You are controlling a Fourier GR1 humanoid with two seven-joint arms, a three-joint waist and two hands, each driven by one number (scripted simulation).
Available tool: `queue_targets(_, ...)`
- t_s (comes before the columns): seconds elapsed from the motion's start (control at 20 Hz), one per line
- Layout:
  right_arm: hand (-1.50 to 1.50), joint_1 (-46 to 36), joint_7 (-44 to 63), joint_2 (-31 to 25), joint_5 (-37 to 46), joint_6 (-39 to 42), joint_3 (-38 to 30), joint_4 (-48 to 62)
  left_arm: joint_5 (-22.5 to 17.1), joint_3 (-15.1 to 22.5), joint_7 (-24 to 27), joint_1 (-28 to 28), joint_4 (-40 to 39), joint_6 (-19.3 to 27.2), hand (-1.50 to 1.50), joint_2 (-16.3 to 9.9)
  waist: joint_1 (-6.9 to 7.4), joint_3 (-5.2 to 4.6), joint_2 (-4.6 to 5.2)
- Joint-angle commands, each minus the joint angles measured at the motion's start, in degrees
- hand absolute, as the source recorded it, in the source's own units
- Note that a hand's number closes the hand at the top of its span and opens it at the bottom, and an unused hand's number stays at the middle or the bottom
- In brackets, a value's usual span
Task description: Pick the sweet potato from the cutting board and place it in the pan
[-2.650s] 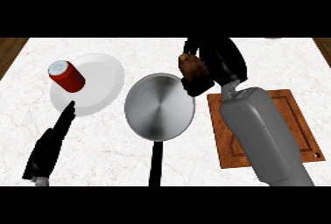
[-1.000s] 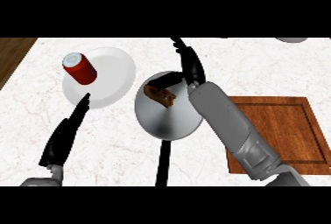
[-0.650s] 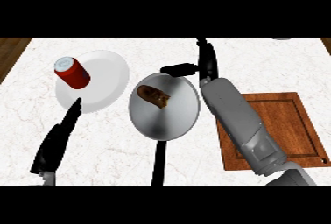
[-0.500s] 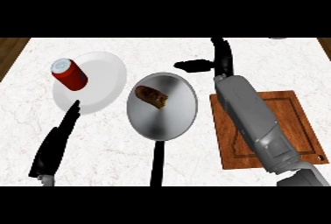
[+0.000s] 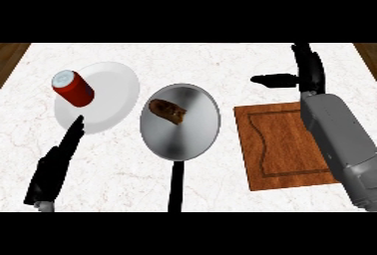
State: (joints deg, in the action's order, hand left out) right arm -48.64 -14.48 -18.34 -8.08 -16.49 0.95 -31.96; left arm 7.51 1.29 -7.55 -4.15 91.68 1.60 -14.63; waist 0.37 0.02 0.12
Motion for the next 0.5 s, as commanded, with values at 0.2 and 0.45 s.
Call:
queue_targets(0.2, -1.5, 6.76, 0.54, -9.44, -0.88, 10.4, -3.02, -6.51, 0.78, -0.99, -1.45, 0.57, 0.31, -1.07, 0.0, 0.44, -0.31, -0.03, -0.17)
queue_targets(0.45, -1.5, 4.2, -3.52, -15.08, -1.22, 19.58, -6.32, 2.67, 3.85, 1.54, 0.04, -0.6, 0.84, 1.16, 0.0, 3.26, 0.38, 0.01, 0.08)
